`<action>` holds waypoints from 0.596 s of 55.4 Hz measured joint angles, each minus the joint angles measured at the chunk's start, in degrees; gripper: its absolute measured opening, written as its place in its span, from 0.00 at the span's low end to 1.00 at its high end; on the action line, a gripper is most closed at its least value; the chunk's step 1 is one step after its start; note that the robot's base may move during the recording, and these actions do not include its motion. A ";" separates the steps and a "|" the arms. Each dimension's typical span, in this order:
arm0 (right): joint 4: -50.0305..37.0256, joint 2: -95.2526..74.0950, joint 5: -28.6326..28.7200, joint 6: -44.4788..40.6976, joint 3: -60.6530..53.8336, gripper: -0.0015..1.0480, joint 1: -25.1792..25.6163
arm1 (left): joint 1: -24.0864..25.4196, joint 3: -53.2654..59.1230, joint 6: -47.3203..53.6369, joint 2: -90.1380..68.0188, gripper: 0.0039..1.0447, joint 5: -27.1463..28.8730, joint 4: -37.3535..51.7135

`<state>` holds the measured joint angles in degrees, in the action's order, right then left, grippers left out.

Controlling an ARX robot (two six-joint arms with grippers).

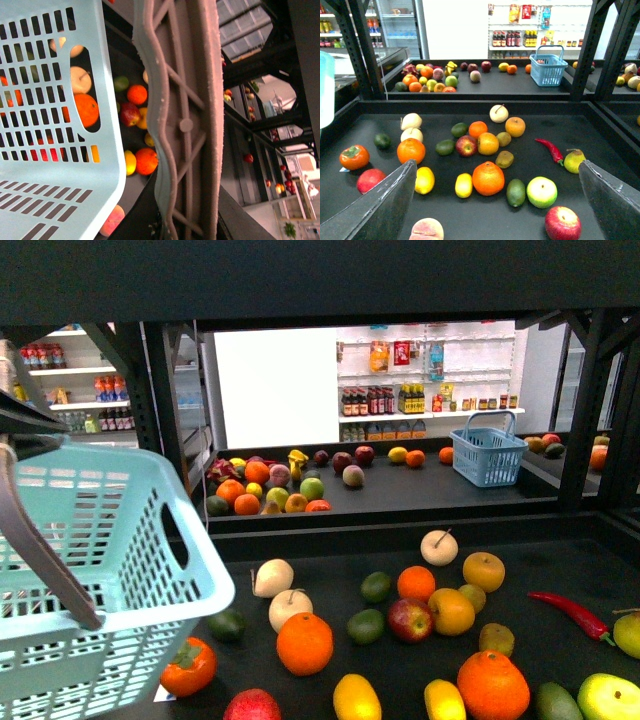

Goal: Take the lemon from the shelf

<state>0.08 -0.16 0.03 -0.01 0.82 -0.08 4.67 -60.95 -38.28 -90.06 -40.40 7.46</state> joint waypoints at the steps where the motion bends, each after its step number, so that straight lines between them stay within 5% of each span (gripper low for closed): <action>1: 0.00 0.00 0.00 0.02 0.00 0.93 0.00 | -0.83 0.00 0.28 -0.20 0.13 -0.04 0.09; 33: 0.00 0.00 0.00 0.00 0.00 0.93 0.00 | -17.03 -9.79 -0.20 -12.46 0.13 4.81 5.84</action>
<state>0.08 -0.16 0.03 -0.01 0.82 -0.08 -12.36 -70.74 -38.48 -102.52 -35.59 13.30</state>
